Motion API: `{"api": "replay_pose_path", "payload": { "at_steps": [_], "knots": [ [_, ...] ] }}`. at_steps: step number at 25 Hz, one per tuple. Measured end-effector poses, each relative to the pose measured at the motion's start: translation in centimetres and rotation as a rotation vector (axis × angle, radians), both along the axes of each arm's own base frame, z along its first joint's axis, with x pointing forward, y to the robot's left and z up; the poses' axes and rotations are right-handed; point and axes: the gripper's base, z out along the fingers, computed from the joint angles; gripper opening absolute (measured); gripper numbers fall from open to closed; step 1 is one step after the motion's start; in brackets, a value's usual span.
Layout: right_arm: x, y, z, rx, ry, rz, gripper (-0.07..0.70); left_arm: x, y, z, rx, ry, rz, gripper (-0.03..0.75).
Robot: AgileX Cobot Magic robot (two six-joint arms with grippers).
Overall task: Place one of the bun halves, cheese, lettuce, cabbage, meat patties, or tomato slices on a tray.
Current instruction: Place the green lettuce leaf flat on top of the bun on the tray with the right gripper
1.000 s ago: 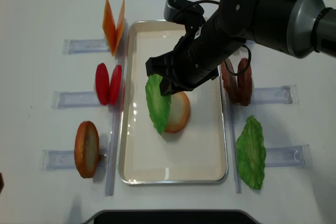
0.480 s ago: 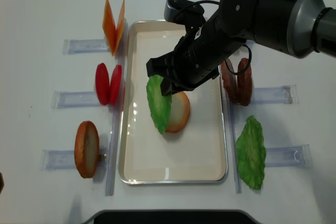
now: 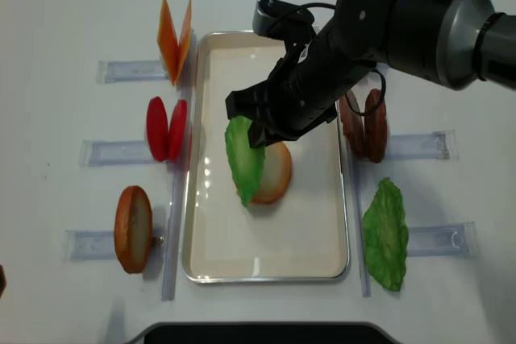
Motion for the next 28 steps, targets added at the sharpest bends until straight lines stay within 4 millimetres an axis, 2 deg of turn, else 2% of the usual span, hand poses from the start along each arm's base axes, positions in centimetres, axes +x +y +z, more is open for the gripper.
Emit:
{"api": "replay_pose_path", "payload": {
  "at_steps": [5, 15, 17, 19, 22, 25, 28],
  "knots": [
    [0.2, 0.2, -1.5, -0.027, 0.034, 0.004, 0.023, 0.0, 0.0, 0.0, 0.0, 0.0, 0.0, 0.0],
    [0.2, -0.2, -1.8, -0.089, 0.005, 0.054, 0.024, 0.0, 0.0, 0.0, 0.0, 0.0, 0.0, 0.0],
    [0.2, -0.3, -1.8, -0.092, -0.002, 0.063, 0.045, 0.0, 0.0, 0.0, 0.0, 0.0, 0.0, 0.0],
    [0.2, -0.3, -1.8, -0.095, -0.02, 0.086, 0.111, 0.0, 0.0, 0.0, 0.0, 0.0, 0.0, 0.0],
    [0.8, -0.3, -0.8, -0.097, -0.041, 0.122, 0.311, 0.0, 0.0, 0.0, 0.0, 0.0, 0.0, 0.0],
    [2.5, -1.1, 1.9, -0.119, -0.081, 0.141, 0.454, 0.0, 0.0, 0.0, 0.0, 0.0, 0.0, 0.0],
    [3.4, -2.3, 5.7, -0.171, -0.128, 0.134, 0.492, 0.0, 0.0, 0.0, -0.004, 0.0, 0.002, 0.0]
  ]
}}
